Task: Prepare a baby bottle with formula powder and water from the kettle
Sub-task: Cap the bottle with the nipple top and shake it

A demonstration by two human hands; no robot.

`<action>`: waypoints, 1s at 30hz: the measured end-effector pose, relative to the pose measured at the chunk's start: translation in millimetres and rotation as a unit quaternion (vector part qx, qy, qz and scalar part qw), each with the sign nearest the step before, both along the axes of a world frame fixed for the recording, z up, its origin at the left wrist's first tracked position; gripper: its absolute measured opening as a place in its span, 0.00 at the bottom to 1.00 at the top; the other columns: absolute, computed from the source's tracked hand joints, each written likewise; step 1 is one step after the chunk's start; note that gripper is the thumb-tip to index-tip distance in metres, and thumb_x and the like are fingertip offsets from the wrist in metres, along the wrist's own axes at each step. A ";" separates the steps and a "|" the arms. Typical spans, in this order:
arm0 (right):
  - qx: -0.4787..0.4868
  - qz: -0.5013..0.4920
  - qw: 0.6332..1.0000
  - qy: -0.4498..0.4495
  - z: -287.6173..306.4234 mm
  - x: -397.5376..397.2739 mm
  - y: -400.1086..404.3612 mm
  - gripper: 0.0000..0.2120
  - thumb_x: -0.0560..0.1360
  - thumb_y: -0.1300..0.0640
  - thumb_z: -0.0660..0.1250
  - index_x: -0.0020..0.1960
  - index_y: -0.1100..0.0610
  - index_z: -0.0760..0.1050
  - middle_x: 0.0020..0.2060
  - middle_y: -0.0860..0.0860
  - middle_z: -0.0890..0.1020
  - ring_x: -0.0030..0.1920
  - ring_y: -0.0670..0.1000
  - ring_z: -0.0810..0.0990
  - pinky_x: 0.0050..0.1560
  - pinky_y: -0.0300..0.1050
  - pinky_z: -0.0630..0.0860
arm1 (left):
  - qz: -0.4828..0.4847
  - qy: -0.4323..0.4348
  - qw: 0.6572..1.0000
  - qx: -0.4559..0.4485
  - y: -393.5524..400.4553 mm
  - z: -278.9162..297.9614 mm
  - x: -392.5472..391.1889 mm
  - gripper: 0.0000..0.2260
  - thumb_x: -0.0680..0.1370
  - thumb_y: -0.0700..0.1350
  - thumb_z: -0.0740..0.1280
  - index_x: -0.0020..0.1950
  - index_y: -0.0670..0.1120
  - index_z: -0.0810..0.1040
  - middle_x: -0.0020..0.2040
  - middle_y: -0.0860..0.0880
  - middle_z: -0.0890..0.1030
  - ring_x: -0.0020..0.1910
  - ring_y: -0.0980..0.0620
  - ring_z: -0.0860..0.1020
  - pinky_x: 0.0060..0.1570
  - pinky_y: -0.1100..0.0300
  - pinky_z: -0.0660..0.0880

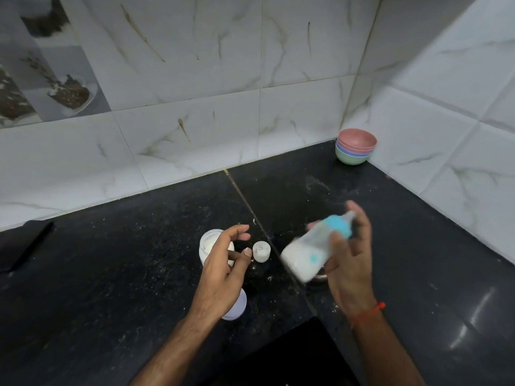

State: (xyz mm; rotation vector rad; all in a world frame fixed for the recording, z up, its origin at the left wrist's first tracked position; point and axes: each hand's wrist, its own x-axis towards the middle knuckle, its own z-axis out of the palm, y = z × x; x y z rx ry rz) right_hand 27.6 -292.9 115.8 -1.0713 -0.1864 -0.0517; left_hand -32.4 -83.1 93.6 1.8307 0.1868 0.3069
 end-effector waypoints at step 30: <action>-0.030 -0.021 0.999 0.017 -4.1 3.4 6.7 0.44 0.66 0.46 0.83 0.76 0.43 0.64 0.56 0.59 0.83 0.53 0.56 0.84 0.53 0.52 0.84 | 0.008 -0.003 1.000 -0.001 2.1 -1.5 3.2 0.18 0.83 0.41 0.67 0.68 0.60 0.75 0.60 0.59 0.81 0.46 0.50 0.83 0.49 0.59 0.80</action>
